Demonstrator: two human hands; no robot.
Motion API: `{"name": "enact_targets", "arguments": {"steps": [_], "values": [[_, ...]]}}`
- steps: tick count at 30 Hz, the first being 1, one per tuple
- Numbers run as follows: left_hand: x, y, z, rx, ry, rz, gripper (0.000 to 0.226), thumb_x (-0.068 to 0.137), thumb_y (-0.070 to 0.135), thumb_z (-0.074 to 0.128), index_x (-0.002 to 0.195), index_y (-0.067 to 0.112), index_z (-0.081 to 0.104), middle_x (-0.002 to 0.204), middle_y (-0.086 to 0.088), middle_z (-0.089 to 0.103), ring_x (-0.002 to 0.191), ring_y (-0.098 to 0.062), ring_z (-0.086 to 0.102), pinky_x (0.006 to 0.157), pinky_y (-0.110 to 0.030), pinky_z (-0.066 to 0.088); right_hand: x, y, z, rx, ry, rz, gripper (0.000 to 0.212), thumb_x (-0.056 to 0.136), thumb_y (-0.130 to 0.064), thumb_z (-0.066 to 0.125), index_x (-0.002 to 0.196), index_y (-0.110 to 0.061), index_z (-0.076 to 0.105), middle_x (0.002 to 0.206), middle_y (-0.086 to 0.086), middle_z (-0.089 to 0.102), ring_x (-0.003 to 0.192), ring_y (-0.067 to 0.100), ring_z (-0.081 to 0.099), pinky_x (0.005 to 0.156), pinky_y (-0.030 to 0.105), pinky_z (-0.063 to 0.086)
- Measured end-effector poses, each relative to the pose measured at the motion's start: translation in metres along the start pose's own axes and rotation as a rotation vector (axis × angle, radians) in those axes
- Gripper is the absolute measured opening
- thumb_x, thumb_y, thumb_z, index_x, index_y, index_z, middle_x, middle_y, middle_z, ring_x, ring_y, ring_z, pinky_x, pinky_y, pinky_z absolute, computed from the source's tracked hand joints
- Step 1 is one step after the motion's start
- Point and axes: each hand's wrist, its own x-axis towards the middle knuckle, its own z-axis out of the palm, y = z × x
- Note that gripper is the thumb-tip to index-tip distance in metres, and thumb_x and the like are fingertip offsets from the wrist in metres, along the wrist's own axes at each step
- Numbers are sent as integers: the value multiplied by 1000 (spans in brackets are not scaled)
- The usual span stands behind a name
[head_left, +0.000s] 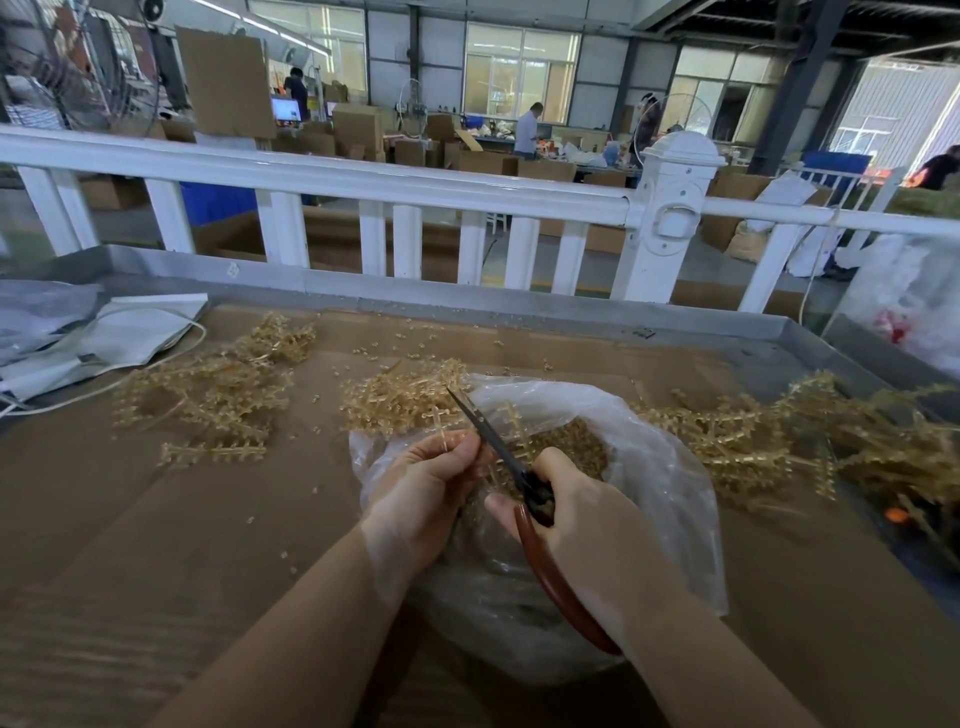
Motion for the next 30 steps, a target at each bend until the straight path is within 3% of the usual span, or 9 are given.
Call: {"name": "enact_targets", "arguments": {"steps": [3,9,13,16,19,23,28,30], "values": [[0,1,-1,0,-12,-3,10,70,6,61,79,1,58,73,-11,60,70,-18,57,79,-27,47,3,1,2,16,-7,6,31,87,-61,49,81,-32,38,61,-12,49,53,-1,48,51,10,35],[0,-1,0,-4,-21,-13,6,71,6,62,73,3,57,60,-6,60,54,-12,60,58,-21,55,9,4,6,50,-19,35,33,87,-60,48,82,-28,42,65,-11,51,57,-1,50,53,10,39],[1,-3,1,-28,30,5,8,73,5,63,80,3,60,65,-7,64,58,-14,63,60,-22,56,12,5,3,143,13,82,33,84,-58,55,73,-31,42,60,-12,50,56,-5,52,52,8,37],[1,-5,2,-35,93,40,4,84,4,59,86,2,62,71,-7,63,66,-15,59,71,-26,52,12,7,-2,207,72,115,29,83,-55,61,74,-32,46,63,-12,53,56,-3,53,53,11,39],[0,-4,0,-47,91,26,18,89,-9,48,94,1,61,78,-9,61,71,-16,57,71,-25,50,9,7,-6,209,82,117,28,83,-47,66,73,-32,46,60,-14,50,57,-9,51,55,8,39],[-2,-6,1,-54,97,41,20,87,-14,49,97,-2,62,82,-13,65,72,-18,67,65,-23,58,1,7,-6,160,92,126,25,84,-50,63,83,-30,49,63,-16,51,57,-6,51,57,7,39],[-3,-5,-1,-56,73,48,23,90,-12,44,100,-3,63,80,-13,72,73,-17,71,62,-23,57,-4,11,5,12,78,129,29,86,-58,54,92,-31,42,72,-12,54,67,2,53,56,12,36],[-2,-5,-2,-18,81,56,27,90,-14,41,99,-1,63,80,-10,73,77,-16,72,61,-22,56,-4,15,11,-48,90,146,31,87,-59,52,96,-32,41,80,-11,58,74,5,56,62,14,41]]}}
